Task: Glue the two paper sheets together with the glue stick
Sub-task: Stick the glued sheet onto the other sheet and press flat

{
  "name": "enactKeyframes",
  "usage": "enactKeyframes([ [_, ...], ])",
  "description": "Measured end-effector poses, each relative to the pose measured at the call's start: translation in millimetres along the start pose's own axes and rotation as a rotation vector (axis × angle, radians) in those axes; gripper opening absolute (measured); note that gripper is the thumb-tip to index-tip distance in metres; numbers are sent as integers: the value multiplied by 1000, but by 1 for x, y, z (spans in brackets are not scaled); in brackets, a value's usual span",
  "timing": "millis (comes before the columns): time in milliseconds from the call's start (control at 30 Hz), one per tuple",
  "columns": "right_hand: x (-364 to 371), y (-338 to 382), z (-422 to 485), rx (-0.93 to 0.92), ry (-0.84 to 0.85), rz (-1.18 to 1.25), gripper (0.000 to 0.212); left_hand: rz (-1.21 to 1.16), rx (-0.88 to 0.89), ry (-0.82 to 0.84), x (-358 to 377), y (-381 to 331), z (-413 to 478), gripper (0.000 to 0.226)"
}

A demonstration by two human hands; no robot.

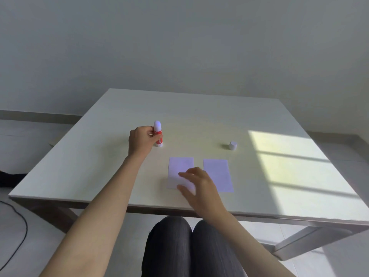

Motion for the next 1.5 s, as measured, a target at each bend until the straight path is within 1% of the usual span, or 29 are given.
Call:
enactKeyframes([
  [33,11,7,-2,-82,82,-183,47,-16,-10,9,0,2,0,10],
  [67,20,14,-6,-148,128,-352,57,-41,-27,10,1,6,0,16],
  [133,27,23,-14,-231,122,-594,73,-39,-53,10,0,13,0,59],
  [167,29,26,-18,-262,94,-662,75,-22,-53,-7,-3,15,-2,74],
  [200,30,29,-22,-302,45,-703,71,-12,-47,-30,-6,17,-4,83],
  [233,30,33,-25,-351,-14,-722,61,-15,-39,-63,-11,17,-7,87],
  [267,30,36,-29,-398,-75,-731,46,-30,-23,-107,-16,19,-10,87],
  [333,28,41,-36,-483,-186,-718,16,-83,21,-203,-26,17,-19,79],
  [367,28,43,-39,-506,-203,-702,10,-115,38,-237,-30,14,-25,72],
  [433,25,47,-40,-546,-213,-673,20,-175,46,-257,-32,8,-37,55],
  [500,12,53,-35,-542,-260,-619,25,-232,33,-224,-28,4,-46,36],
  [567,-11,52,-25,-453,-364,-524,25,-272,13,-192,-23,1,-56,17],
  [633,-42,39,-13,-253,-467,-333,17,-350,-41,-157,-16,1,-64,3],
  [667,-57,28,-7,-140,-508,-195,14,-406,-85,-126,-11,2,-69,5],
  [767,-91,-14,2,165,-632,169,19,-559,-201,-23,9,-3,-86,8],
  [833,-90,-42,5,336,-625,572,14,-660,-256,46,27,-9,-100,8],
  [900,-77,-53,2,437,-595,957,12,-795,-318,139,46,-16,-112,6],
  [967,-65,-56,-3,483,-573,1140,11,-888,-372,205,58,-24,-117,5],
  [1067,-56,-57,-10,496,-552,1216,8,-917,-429,208,61,-34,-116,2],
  [1167,-55,-61,-16,500,-522,1181,9,-890,-421,211,59,-40,-112,2],
  [1267,-67,-69,-15,499,-475,1037,9,-804,-386,260,62,-44,-111,5],
  [1400,-90,-81,-12,470,-396,778,13,-619,-332,331,71,-50,-114,10],
  [1500,-93,-93,-16,503,-348,640,18,-529,-278,349,79,-53,-118,13],
])
Point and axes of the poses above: each hand's wrist, its own z-axis towards the middle knuckle, its own x-axis out of the palm, y = z × x, the point moved 8 cm from there along z, towards the middle knuckle, and after that the axes turned 3 degrees about -x, right-handed, at the moved point
